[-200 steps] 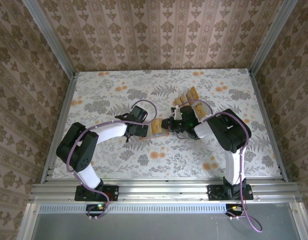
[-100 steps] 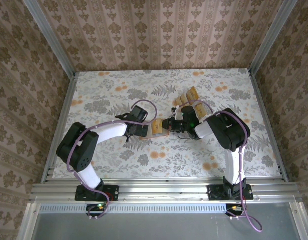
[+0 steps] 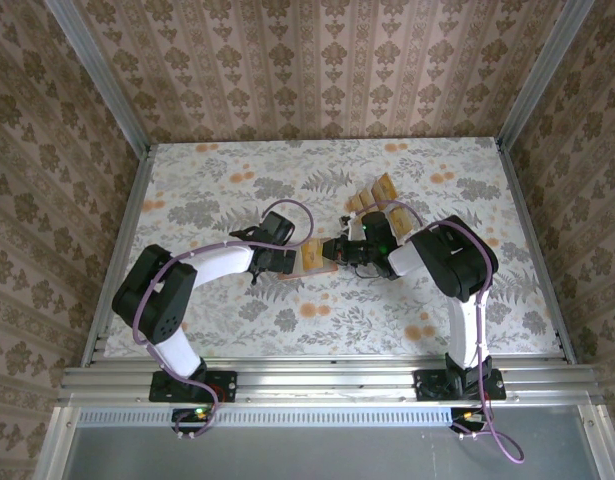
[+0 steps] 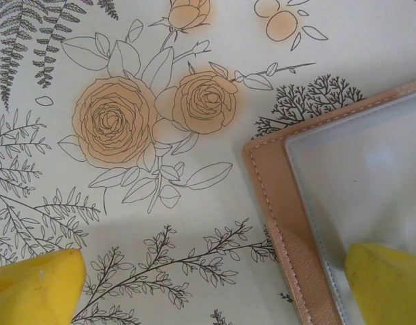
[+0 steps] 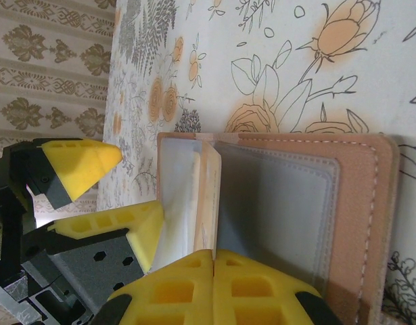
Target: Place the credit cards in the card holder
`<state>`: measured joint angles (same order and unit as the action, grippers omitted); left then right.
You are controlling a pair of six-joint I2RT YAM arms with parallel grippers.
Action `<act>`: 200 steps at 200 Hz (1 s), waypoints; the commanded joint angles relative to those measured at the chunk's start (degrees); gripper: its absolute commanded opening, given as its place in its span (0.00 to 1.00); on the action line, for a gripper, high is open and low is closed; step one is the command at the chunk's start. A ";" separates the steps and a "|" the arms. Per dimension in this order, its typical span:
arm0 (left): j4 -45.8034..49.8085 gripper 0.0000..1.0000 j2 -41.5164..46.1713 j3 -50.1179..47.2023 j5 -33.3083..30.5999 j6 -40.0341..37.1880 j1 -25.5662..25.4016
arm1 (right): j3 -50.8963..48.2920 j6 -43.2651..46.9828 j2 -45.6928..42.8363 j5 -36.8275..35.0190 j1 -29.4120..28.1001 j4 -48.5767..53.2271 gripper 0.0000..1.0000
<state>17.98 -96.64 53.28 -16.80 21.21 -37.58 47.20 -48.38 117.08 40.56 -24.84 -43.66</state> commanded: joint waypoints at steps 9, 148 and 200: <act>5.17 1.00 -0.83 -0.73 -1.22 0.01 -0.23 | -0.60 0.89 0.75 -1.03 1.30 2.35 0.00; 8.88 1.00 1.46 4.95 -1.43 -2.25 -3.85 | -0.88 -0.44 0.50 -1.09 2.32 1.58 0.00; 7.82 1.00 0.42 2.24 -3.66 -0.62 -4.44 | -0.79 -0.66 0.43 -1.27 2.34 1.65 0.00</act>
<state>24.69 -96.14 56.77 -18.00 19.73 -41.98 47.13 -48.66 117.05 40.66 -22.76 -43.59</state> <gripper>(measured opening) 0.999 0.066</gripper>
